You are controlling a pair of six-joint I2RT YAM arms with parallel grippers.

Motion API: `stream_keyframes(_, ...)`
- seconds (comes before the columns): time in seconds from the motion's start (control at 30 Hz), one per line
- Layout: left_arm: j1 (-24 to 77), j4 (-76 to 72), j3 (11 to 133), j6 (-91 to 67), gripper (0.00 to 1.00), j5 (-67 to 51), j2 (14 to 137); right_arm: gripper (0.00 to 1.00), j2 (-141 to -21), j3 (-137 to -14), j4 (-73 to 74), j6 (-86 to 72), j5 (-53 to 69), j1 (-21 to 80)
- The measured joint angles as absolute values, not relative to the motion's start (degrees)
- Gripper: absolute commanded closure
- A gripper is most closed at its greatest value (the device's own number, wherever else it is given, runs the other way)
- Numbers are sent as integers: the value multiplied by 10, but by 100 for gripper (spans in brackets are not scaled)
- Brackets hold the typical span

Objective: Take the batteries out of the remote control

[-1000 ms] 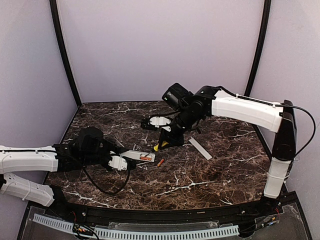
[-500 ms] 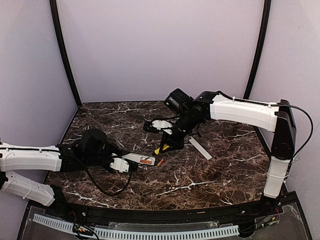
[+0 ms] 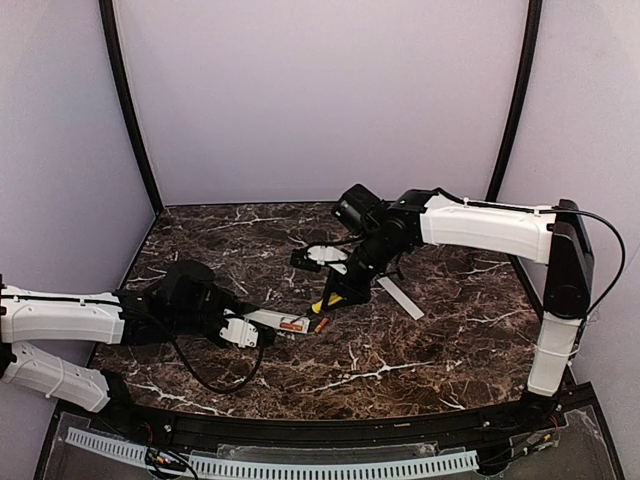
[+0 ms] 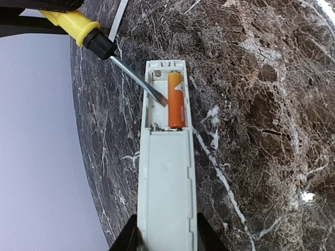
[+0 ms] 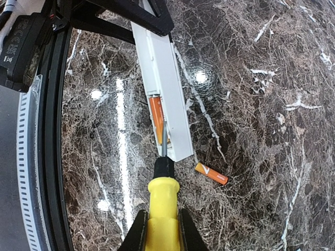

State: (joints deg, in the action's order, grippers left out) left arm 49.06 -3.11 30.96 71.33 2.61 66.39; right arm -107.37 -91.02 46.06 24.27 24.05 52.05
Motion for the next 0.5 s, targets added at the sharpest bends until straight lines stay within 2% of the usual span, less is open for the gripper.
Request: stream_keyframes(0.5, 490, -33, 306, 712, 100, 32, 668, 100, -1097, -922, 455, 215, 279, 504)
